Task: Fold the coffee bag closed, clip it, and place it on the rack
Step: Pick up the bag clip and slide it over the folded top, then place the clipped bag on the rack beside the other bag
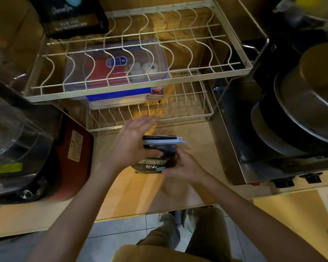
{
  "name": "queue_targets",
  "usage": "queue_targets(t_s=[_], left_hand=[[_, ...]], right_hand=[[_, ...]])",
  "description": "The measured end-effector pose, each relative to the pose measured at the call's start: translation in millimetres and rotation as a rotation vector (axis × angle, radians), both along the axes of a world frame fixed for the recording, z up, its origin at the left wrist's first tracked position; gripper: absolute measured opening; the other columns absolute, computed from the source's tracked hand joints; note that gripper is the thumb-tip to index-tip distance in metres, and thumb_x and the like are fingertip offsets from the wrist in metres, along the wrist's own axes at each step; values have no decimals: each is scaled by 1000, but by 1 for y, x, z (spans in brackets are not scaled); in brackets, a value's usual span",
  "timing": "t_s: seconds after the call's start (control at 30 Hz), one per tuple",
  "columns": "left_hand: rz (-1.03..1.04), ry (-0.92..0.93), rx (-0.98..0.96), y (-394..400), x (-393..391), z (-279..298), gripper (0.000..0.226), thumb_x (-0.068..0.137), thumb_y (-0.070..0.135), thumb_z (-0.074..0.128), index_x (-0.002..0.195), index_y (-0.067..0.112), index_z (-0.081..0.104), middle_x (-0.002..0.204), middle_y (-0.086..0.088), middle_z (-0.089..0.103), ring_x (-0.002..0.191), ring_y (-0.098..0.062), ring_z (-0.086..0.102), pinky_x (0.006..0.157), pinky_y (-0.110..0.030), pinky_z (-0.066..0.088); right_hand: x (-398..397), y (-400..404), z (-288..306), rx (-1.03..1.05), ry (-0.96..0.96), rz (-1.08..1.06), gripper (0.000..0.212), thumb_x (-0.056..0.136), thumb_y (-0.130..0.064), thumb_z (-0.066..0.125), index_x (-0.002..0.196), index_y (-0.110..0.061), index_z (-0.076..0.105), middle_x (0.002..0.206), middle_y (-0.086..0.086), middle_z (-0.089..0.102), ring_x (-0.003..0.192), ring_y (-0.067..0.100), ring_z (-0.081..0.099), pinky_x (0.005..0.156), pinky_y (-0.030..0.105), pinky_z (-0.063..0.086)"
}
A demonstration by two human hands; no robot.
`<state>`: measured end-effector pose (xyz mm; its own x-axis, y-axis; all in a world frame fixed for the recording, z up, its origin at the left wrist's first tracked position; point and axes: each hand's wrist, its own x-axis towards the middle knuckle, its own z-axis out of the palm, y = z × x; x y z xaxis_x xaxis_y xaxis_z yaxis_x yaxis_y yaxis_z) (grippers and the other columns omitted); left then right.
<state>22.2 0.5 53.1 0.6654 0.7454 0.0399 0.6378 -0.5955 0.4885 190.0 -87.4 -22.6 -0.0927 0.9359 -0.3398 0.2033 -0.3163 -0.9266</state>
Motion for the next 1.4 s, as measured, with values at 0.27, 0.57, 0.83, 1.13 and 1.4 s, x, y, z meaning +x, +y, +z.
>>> queue_targets(t_s=[0.27, 0.57, 0.83, 1.13, 1.4], left_hand=[[303, -127, -702, -23, -54, -55, 110, 35, 48, 86, 130, 23, 35, 126, 7, 47, 122, -12, 38, 96, -23, 33], [367, -168, -584, -24, -40, -71, 73, 45, 2, 86, 110, 8, 53, 96, 1, 61, 88, -16, 57, 62, 3, 38], [310, -197, -424, -31, -36, -9, 74, 46, 16, 88, 112, 14, 54, 100, 9, 59, 92, -6, 54, 77, -4, 38], [128, -346, -246, -15, -29, 119, 58, 49, 9, 86, 87, 37, 51, 89, 26, 55, 84, 26, 50, 66, 5, 38], [112, -389, -153, 19, -25, 201, 48, 53, 17, 83, 90, 31, 56, 85, 17, 64, 82, 17, 57, 66, 0, 45]], right_hand=[[-3, 3, -9, 11, -65, -32, 75, 59, 4, 80, 125, -10, 46, 118, -1, 54, 112, 12, 50, 88, 7, 40], [-2, 4, -2, -28, -175, -79, 72, 56, 3, 80, 120, -10, 49, 124, 12, 59, 116, 25, 53, 101, 42, 43], [18, 5, 64, 45, -264, 9, 70, 57, -3, 83, 119, -11, 50, 114, -3, 59, 102, 8, 55, 89, 10, 44], [38, 21, 190, 323, -404, 74, 63, 56, -19, 85, 110, -20, 54, 113, -2, 64, 104, 11, 59, 92, 35, 50], [52, 54, 282, 451, -326, 95, 49, 57, -7, 83, 94, -29, 60, 89, -15, 71, 90, -3, 65, 75, 10, 51]])
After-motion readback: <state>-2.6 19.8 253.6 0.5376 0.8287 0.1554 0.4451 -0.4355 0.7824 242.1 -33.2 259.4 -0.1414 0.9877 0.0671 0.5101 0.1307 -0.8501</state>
